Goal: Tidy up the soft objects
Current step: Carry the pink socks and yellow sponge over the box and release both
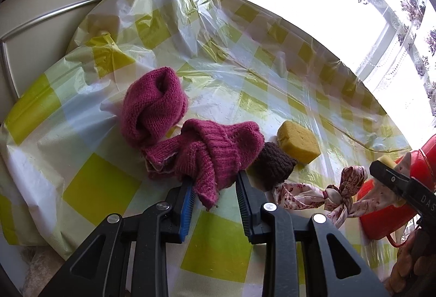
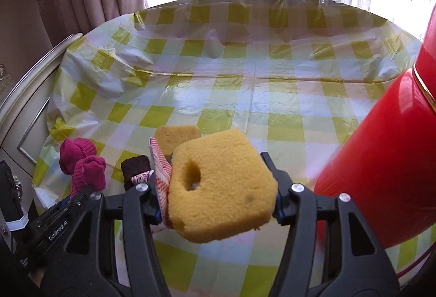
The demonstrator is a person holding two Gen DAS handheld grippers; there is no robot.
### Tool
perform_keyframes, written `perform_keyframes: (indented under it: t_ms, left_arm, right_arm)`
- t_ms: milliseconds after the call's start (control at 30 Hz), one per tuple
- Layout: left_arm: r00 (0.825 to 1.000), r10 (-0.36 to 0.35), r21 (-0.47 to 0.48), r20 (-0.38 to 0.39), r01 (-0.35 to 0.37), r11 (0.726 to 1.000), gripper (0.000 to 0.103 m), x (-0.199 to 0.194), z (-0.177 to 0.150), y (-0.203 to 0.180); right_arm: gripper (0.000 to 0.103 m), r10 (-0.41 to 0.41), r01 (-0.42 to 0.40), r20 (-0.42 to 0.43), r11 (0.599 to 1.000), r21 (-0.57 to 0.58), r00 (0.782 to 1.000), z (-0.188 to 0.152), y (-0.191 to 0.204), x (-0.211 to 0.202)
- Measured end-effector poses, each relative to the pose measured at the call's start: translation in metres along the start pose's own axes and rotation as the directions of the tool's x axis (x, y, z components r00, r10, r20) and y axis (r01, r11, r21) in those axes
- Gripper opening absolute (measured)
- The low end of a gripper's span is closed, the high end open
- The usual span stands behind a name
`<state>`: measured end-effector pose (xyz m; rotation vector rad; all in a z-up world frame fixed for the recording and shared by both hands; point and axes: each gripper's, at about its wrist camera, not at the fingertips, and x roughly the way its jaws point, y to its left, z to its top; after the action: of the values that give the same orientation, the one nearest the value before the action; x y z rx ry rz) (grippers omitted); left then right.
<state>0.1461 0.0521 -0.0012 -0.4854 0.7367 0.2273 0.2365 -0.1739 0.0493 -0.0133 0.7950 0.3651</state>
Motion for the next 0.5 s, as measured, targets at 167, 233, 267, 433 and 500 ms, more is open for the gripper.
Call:
perform_keyframes:
  t_ms: [167, 233, 267, 433, 500]
  left_arm:
    - [0.999, -0.01, 0.031, 0.045, 0.008, 0.999, 0.03, -0.014, -0.002, -0.006]
    - [0.999, -0.012, 0.048, 0.053, 0.009, 0.999, 0.029, -0.017, -0.002, -0.009]
    - [0.998, -0.01, 0.053, 0.057, 0.007, 0.999, 0.029, -0.019, -0.003, -0.01]
    - [0.997, -0.01, 0.073, 0.071, 0.005, 0.997, 0.026, -0.027, -0.004, -0.014]
    - [0.996, -0.013, 0.088, 0.084, 0.005, 0.996, 0.018, -0.033, -0.006, -0.018]
  right_arm:
    - [0.063, -0.02, 0.015, -0.076, 0.997, -0.07, 0.997, -0.053, 0.002, -0.03]
    - [0.066, -0.035, 0.027, -0.141, 0.998, -0.059, 0.989, -0.074, -0.008, -0.034]
    - [0.067, -0.032, 0.023, -0.188, 0.999, -0.048, 0.982, -0.083, -0.015, -0.033]
    - [0.084, -0.071, 0.05, -0.289, 0.996, -0.078, 0.955, -0.117, -0.038, -0.048]
    - [0.085, -0.078, 0.054, -0.283, 0.994, -0.09, 0.956, -0.122, -0.045, -0.056]
